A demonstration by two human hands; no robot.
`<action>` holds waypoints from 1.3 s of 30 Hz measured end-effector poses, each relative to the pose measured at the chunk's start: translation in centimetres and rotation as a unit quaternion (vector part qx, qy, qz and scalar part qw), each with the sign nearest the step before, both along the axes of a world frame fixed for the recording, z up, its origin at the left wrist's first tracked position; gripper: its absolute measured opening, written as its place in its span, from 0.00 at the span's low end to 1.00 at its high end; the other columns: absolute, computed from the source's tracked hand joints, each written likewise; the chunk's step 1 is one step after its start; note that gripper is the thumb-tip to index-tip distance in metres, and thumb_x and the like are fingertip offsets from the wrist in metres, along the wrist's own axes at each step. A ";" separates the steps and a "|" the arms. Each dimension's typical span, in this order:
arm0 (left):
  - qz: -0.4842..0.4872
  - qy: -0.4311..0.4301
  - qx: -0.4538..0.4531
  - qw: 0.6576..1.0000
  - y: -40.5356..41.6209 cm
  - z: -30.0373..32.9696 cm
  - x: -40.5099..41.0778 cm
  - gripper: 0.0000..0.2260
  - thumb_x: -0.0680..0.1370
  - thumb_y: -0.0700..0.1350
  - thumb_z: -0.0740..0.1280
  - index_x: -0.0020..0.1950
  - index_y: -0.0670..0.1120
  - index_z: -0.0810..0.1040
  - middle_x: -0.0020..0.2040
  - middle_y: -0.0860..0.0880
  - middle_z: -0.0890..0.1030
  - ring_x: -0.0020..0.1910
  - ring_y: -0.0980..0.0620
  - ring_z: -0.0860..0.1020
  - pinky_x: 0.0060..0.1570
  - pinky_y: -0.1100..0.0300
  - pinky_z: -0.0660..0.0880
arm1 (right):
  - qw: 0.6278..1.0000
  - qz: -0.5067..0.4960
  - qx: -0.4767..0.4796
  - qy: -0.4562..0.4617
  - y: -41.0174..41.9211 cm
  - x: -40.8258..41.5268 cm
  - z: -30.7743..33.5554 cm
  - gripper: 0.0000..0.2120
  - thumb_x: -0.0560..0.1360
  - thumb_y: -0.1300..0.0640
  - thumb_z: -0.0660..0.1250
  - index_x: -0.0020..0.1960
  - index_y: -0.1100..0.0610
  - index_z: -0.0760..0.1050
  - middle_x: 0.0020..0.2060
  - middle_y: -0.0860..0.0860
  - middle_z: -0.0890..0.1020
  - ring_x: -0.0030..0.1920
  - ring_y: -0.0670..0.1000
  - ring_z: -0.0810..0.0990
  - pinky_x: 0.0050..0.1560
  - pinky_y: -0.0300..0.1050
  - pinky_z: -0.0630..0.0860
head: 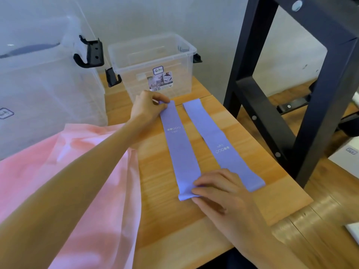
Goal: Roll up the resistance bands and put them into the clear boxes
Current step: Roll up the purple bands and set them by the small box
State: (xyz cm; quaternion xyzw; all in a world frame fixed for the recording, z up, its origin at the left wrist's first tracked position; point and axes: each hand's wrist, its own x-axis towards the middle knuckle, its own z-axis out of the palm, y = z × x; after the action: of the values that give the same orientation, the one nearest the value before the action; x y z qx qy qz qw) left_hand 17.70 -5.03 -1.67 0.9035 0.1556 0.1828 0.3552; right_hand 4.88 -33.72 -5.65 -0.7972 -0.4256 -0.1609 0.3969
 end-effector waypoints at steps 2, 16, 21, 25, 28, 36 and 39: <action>-0.007 0.005 0.013 1.000 0.1 -0.3 0.1 0.07 0.76 0.40 0.71 0.49 0.50 0.86 0.46 0.54 0.83 0.39 0.60 0.77 0.39 0.68 0.73 | 0.999 -0.013 -0.024 -0.024 -0.1 0.2 -0.3 0.07 0.75 0.55 0.66 0.45 0.54 0.83 0.46 0.43 0.82 0.49 0.45 0.77 0.51 0.41 0.70; -0.019 -0.010 0.009 1.000 0.3 -1.1 0.2 0.07 0.76 0.40 0.72 0.52 0.49 0.86 0.47 0.54 0.82 0.40 0.61 0.74 0.38 0.77 0.70 | 0.991 0.000 -0.086 -0.106 0.0 -0.3 -0.2 0.09 0.78 0.55 0.66 0.41 0.57 0.80 0.44 0.49 0.81 0.42 0.52 0.78 0.43 0.44 0.73; -0.031 -0.018 0.042 0.998 0.5 -1.4 -0.2 0.07 0.77 0.40 0.70 0.54 0.47 0.85 0.51 0.52 0.82 0.47 0.57 0.77 0.42 0.76 0.71 | 0.990 0.023 -0.104 -0.094 -0.3 -0.5 -0.1 0.10 0.79 0.56 0.65 0.43 0.58 0.80 0.45 0.49 0.80 0.43 0.51 0.78 0.39 0.45 0.75; -0.073 -0.035 0.235 0.969 0.4 -1.9 -0.7 0.09 0.79 0.41 0.68 0.56 0.44 0.85 0.59 0.46 0.80 0.55 0.47 0.78 0.47 0.55 0.75 | 0.989 0.026 -0.117 -0.090 -0.5 -0.8 -0.1 0.09 0.79 0.57 0.64 0.44 0.58 0.80 0.47 0.49 0.80 0.44 0.51 0.77 0.39 0.45 0.75; -0.090 -0.038 0.305 0.947 0.2 -1.8 -0.7 0.10 0.80 0.39 0.65 0.58 0.41 0.84 0.59 0.44 0.80 0.57 0.42 0.77 0.47 0.50 0.76 | 0.987 0.030 -0.131 -0.093 -0.2 -0.7 -0.1 0.09 0.80 0.58 0.63 0.44 0.59 0.79 0.45 0.49 0.79 0.43 0.52 0.76 0.38 0.47 0.75; -0.103 0.039 0.144 0.984 0.3 -0.6 -1.2 0.15 0.79 0.35 0.63 0.63 0.44 0.79 0.62 0.47 0.78 0.56 0.51 0.79 0.52 0.66 0.72 | 0.983 0.055 -0.148 -0.094 -0.3 -0.2 0.3 0.09 0.80 0.59 0.63 0.43 0.58 0.78 0.42 0.49 0.77 0.42 0.51 0.75 0.39 0.45 0.73; -0.043 0.017 0.017 0.999 0.1 0.7 -3.0 0.14 0.79 0.38 0.64 0.63 0.48 0.79 0.62 0.52 0.80 0.55 0.56 0.79 0.51 0.71 0.73 | 0.985 0.057 -0.143 -0.080 -0.2 -0.1 0.3 0.09 0.80 0.59 0.62 0.43 0.58 0.78 0.43 0.49 0.78 0.42 0.51 0.76 0.40 0.45 0.74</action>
State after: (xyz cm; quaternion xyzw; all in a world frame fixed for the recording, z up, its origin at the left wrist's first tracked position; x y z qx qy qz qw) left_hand 14.69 -4.88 -0.96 0.9181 0.1192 0.1549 0.3447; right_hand 4.76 -33.90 -5.31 -0.8049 -0.5188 -0.1389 0.2524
